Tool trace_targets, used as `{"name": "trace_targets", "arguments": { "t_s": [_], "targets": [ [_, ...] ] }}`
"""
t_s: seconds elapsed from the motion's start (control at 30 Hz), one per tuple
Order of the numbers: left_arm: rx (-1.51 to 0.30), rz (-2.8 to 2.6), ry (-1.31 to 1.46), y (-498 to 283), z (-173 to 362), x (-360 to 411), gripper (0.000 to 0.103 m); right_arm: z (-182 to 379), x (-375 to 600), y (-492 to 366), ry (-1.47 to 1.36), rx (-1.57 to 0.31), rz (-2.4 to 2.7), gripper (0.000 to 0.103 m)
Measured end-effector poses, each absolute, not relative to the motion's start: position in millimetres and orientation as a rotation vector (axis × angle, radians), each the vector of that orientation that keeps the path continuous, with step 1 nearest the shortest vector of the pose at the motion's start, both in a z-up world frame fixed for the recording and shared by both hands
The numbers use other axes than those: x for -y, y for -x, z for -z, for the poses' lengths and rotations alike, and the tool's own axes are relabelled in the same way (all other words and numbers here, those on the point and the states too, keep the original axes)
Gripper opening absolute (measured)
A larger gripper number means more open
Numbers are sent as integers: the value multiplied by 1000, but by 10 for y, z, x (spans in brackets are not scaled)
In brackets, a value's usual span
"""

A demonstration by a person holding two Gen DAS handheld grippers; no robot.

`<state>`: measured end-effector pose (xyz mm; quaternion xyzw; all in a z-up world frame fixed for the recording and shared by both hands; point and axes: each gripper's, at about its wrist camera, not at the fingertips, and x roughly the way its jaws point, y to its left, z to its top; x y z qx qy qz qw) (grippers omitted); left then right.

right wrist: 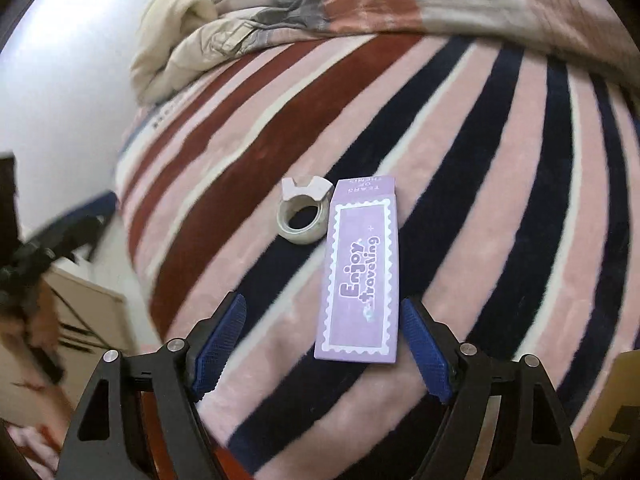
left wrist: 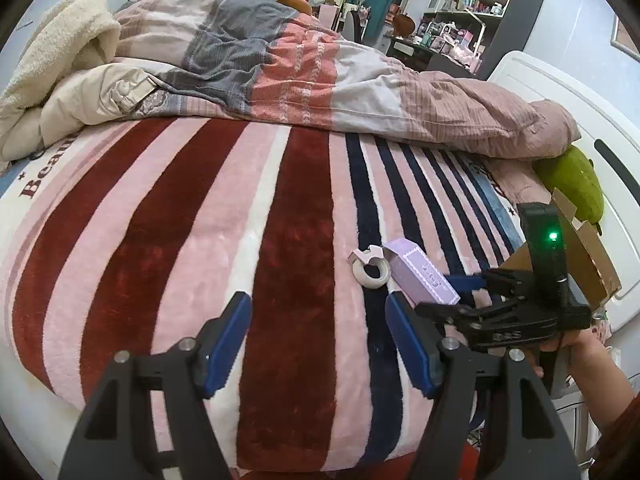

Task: Organize rigid objects
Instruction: 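Grasp the lavender 'Enjoy traveling' box with the right gripper, then carry the lavender box into the cardboard box and release it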

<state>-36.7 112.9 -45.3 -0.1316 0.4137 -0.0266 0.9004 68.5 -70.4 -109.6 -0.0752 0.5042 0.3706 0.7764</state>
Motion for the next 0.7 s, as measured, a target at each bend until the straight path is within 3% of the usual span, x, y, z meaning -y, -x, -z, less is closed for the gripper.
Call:
{"name": "trace_targets", "arguments": {
  "t_s": [0.07,0.1,0.13,0.17,0.43,0.63,0.7],
  "targets": [
    [-860,51,273,367,443,-1131,66,1120,667,-700,205,-1068,-719,74],
    [-860,52,276,363,433,-1131,66,1136,648,-713,227,-1059,-666,67],
    [-859,55,279,359,424,-1131,66,1148,634,-722,248,-1059,-633,41],
    [-857,62,282,352,404,-1119,66,1141,626,-720,255,-1067,-632,33],
    [-774,260,315,195,-4,-689,66,382,819,-220,208,-902,-758,33],
    [-692,421,234,-34,-507,49,66,-295,1246,171,125,-749,-835,33],
    [-686,475,225,-125,-607,295,59,-417,1403,223,100,-719,-830,33]
  ]
}}
